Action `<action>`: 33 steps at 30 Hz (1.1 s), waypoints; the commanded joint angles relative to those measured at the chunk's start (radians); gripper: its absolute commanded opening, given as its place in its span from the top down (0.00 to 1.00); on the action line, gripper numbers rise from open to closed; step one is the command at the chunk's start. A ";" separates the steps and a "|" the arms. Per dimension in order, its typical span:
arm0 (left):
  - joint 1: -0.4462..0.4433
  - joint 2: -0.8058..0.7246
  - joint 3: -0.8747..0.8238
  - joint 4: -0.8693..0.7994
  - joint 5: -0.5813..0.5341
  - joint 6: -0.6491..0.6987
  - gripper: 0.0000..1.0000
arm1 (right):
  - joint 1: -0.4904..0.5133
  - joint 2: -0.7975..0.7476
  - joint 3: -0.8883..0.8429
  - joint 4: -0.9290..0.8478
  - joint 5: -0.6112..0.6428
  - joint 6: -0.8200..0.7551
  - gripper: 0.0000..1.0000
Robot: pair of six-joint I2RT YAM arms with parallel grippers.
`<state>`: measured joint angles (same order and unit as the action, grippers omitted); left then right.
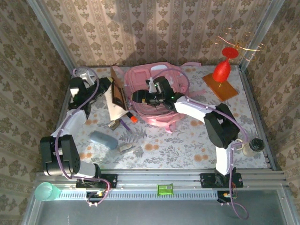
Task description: Pack the student bag
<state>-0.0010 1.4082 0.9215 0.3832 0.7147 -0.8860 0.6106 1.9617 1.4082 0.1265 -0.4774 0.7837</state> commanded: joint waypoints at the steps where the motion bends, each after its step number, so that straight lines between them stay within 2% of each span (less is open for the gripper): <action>1: -0.027 -0.035 0.065 0.016 0.006 0.006 1.00 | -0.003 0.051 0.037 0.112 -0.086 0.143 0.16; 6: -0.066 -0.023 0.074 0.047 0.012 -0.021 1.00 | -0.003 0.094 0.015 0.247 -0.110 0.244 0.15; 9: -0.087 0.013 0.074 0.097 0.021 -0.055 1.00 | -0.007 0.117 0.001 0.333 -0.119 0.296 0.17; 10: -0.096 0.027 0.076 0.114 0.027 -0.065 1.00 | -0.009 0.130 0.001 0.363 -0.121 0.314 0.21; 13: -0.102 0.053 0.075 0.140 0.028 -0.076 1.00 | -0.009 0.170 0.011 0.404 -0.102 0.341 0.43; 14: -0.102 0.058 0.075 0.138 0.023 -0.071 1.00 | -0.009 0.184 0.019 0.408 -0.094 0.344 0.47; 23: -0.088 0.079 0.062 0.080 -0.002 -0.012 1.00 | -0.011 0.214 0.021 0.337 -0.035 0.314 0.47; 33: 0.007 0.200 -0.111 0.070 -0.056 0.054 1.00 | -0.012 0.264 0.057 0.282 0.001 0.291 0.58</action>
<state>-0.0025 1.5581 0.8539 0.4580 0.6659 -0.8806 0.5999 2.1990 1.4296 0.4400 -0.5209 1.1011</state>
